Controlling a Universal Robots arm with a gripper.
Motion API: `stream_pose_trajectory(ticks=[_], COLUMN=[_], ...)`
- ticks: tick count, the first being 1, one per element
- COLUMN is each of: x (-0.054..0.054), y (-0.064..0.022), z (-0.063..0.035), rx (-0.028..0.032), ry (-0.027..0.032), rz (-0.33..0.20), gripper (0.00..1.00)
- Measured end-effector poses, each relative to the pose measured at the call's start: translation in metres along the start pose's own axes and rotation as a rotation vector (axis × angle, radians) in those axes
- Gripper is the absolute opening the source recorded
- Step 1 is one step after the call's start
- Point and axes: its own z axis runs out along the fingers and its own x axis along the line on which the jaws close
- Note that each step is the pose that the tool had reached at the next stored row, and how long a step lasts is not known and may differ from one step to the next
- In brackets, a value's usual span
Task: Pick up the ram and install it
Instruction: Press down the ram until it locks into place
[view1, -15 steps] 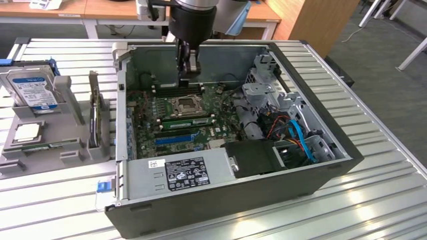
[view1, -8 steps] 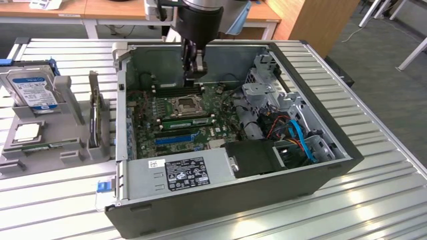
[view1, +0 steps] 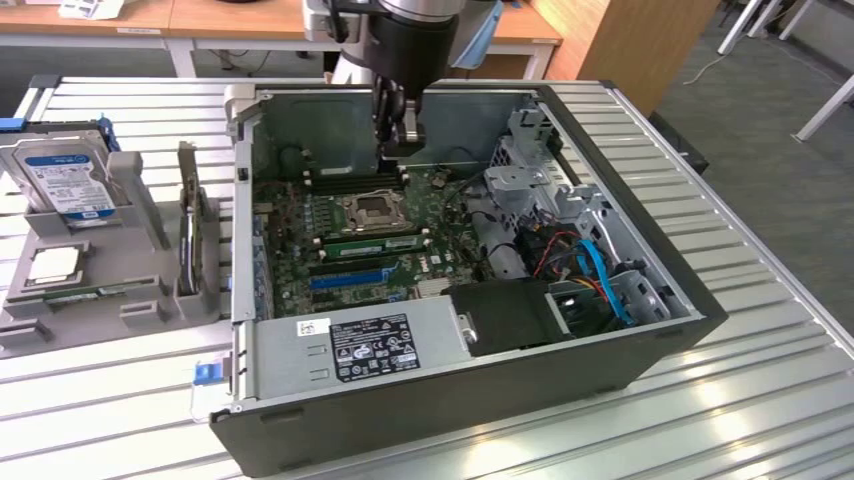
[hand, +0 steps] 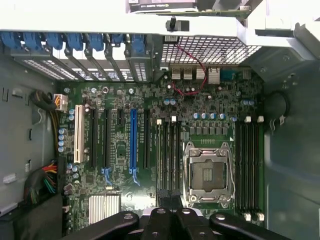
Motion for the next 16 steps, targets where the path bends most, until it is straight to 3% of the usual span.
stream_pose_trajectory(ticks=[7,16], x=[0.0000,0.0000], y=[-0.0076,-0.0078], z=[-0.0004,-0.0004], rx=[0.0000,0.0000], ry=[0.0000,0.0000], rz=[0.000,0.000], gripper=[0.10,0.10])
